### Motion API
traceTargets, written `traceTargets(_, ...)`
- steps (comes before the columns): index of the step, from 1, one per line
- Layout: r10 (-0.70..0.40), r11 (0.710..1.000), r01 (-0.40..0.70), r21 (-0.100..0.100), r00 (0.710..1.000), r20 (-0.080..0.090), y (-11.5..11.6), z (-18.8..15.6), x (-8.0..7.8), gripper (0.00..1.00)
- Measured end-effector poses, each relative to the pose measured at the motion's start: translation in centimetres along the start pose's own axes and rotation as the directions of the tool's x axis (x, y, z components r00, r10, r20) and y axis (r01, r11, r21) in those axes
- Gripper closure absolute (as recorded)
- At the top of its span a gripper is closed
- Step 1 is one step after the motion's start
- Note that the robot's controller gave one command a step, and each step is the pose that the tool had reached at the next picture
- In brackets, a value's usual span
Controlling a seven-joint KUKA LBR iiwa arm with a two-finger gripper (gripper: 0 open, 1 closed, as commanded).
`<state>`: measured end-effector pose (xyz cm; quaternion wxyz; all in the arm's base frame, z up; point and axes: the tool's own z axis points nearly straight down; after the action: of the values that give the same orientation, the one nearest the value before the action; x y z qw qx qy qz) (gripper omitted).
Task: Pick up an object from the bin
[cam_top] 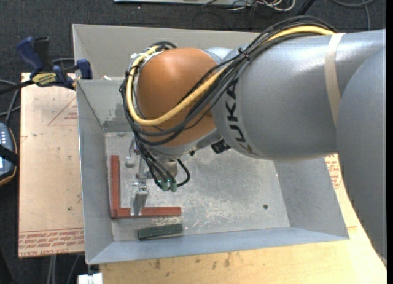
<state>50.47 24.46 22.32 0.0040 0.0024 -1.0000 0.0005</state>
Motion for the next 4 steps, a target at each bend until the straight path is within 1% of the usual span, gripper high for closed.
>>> traceTargets(1, 0.004, 1.000, -0.004, -0.002, 1.000, 0.008, -0.1, -0.4, -0.2, 0.00)
traceTargets(2, -0.066, 0.998, 0.066, -0.002, 0.998, 0.012, -3.0, 6.2, 0.1, 0.00)
traceTargets(3, -0.318, 0.948, 0.319, -0.003, 0.947, 0.028, -6.3, 14.1, -0.4, 1.00)
traceTargets(4, -0.318, 0.948, 0.319, -0.003, 0.948, 0.029, -6.3, 14.1, -0.4, 1.00)
